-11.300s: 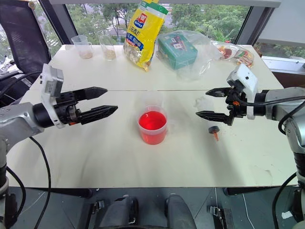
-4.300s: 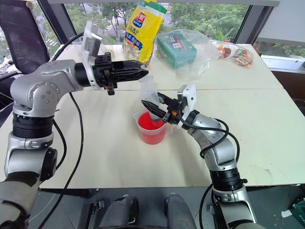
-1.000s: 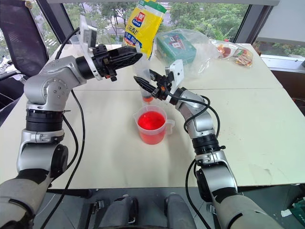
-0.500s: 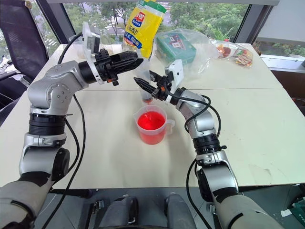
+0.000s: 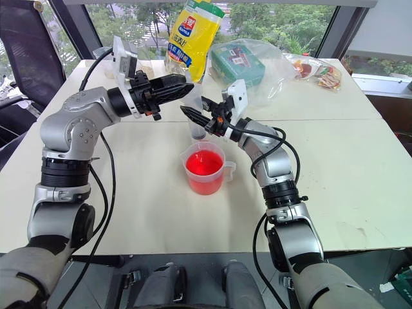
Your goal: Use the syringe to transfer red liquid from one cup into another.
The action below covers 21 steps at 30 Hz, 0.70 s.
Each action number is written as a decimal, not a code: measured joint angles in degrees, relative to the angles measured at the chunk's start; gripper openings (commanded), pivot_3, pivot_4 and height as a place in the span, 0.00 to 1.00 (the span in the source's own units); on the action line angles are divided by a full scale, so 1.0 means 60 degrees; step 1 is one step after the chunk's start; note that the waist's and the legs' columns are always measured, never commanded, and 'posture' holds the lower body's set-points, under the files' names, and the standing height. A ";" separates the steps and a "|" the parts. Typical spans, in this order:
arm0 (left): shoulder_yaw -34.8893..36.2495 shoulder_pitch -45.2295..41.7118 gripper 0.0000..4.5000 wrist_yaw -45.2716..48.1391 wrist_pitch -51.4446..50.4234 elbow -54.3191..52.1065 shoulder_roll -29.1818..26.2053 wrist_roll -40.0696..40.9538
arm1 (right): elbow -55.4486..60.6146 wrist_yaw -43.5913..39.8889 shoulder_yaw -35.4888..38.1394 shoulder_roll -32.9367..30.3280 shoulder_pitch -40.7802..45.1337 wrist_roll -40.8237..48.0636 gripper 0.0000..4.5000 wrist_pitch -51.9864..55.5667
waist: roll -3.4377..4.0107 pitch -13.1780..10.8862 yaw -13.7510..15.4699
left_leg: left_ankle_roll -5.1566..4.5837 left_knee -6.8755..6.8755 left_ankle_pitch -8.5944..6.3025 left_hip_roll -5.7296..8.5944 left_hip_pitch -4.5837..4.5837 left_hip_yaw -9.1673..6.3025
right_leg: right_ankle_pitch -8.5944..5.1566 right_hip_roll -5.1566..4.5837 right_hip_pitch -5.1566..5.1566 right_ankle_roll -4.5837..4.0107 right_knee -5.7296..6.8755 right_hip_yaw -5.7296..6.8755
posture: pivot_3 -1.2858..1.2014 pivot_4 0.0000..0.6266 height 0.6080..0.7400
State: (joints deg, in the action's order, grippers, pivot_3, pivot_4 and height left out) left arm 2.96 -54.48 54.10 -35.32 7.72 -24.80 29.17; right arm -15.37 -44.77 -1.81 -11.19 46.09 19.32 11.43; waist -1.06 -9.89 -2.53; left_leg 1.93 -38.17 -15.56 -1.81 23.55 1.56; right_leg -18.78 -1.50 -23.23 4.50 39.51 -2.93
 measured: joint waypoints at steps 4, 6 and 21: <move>0.0009 -0.0033 0.59 0.0026 -0.0273 -0.0040 -0.0154 0.0064 | -0.0013 0.0099 0.0083 -0.0033 0.0005 -0.0004 0.31 -0.0034 | 0.0000 0.0000 0.0001 | 0.0000 0.0000 0.0000 0.0000 0.0000 0.0000 | 0.0000 0.0000 0.0000 0.0000 0.0000 0.0000 | 0.52 0.24 1.00; 0.0004 -0.0016 0.82 0.0107 -0.0584 -0.0112 -0.0291 0.0203 | -0.0020 0.0182 0.0226 -0.0108 0.0041 0.0004 0.31 -0.0109 | 0.0000 0.0000 0.0001 | 0.0000 0.0000 0.0000 0.0000 0.0000 0.0000 | 0.0000 -0.0001 0.0000 0.0000 0.0000 0.0000 | 0.52 0.24 1.00; 0.1027 0.0995 1.00 -0.0349 -0.1981 -0.2038 -0.1869 0.1385 | -0.0075 0.0155 0.0381 -0.0137 0.0239 0.0083 0.31 -0.0053 | 0.0000 0.0000 0.0017 | -0.0001 0.0004 0.0000 0.0000 -0.0001 -0.0002 | 0.0000 -0.0007 0.0006 0.0000 -0.0005 0.0002 | 0.52 0.24 1.00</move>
State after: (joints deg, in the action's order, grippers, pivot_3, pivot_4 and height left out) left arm 9.12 -48.51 52.01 -47.21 -4.51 -36.01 37.49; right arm -15.81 -43.84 0.48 -12.01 47.53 19.82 11.11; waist -1.06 -9.89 -2.43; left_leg 1.93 -38.15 -15.57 -1.81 23.54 1.55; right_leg -18.78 -1.55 -23.19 4.50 39.48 -2.91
